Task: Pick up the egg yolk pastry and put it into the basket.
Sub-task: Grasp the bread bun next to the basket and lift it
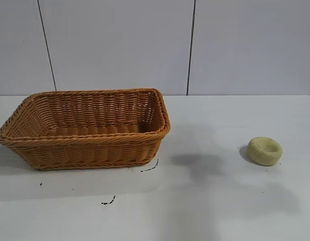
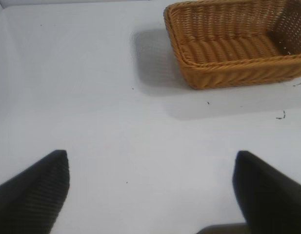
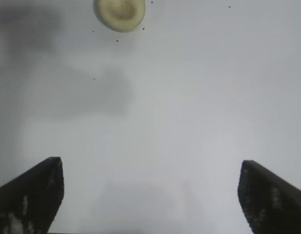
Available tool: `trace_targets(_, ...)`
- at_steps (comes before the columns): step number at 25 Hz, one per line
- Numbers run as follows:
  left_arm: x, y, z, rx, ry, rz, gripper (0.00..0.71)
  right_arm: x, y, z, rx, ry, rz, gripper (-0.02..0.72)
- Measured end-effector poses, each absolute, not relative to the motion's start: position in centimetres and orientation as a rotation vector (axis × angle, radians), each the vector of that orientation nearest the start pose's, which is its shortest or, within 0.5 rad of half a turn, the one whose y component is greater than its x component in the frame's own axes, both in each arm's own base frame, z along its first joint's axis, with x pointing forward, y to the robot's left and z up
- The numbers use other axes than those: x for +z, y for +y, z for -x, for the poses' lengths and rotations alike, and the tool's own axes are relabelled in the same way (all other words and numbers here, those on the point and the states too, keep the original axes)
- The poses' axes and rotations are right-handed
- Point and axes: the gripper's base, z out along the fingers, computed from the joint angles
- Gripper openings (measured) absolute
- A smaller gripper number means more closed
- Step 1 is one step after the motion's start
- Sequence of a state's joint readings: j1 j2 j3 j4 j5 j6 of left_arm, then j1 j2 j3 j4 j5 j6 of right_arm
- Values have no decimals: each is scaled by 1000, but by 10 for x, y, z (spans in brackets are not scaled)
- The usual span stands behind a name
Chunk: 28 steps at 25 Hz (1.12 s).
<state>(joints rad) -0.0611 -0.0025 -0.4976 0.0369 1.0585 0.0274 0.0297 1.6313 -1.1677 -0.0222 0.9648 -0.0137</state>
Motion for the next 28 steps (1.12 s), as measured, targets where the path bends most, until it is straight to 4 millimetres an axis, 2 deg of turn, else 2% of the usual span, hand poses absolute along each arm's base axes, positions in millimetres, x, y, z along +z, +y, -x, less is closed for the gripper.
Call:
trace_targets(5, 277, 3, 5, 23, 2040, -89, 693, 214, 9, -361, -31, 2956, 103, 696)
trace_targets(8, 277, 3, 5, 23, 2040, -89, 693, 199, 14, -375, -41, 2980, 136, 696)
trace_targets(14, 277, 3, 5, 23, 2040, -89, 693, 166, 39, -388, -41, 2978, 250, 696)
trace_targets(21, 277, 3, 5, 23, 2040, -89, 693, 125, 40, -401, -46, 2969, 239, 696)
trace_targets(28, 277, 3, 5, 23, 2040, -89, 693, 108, 41, -404, -39, 2983, 229, 696)
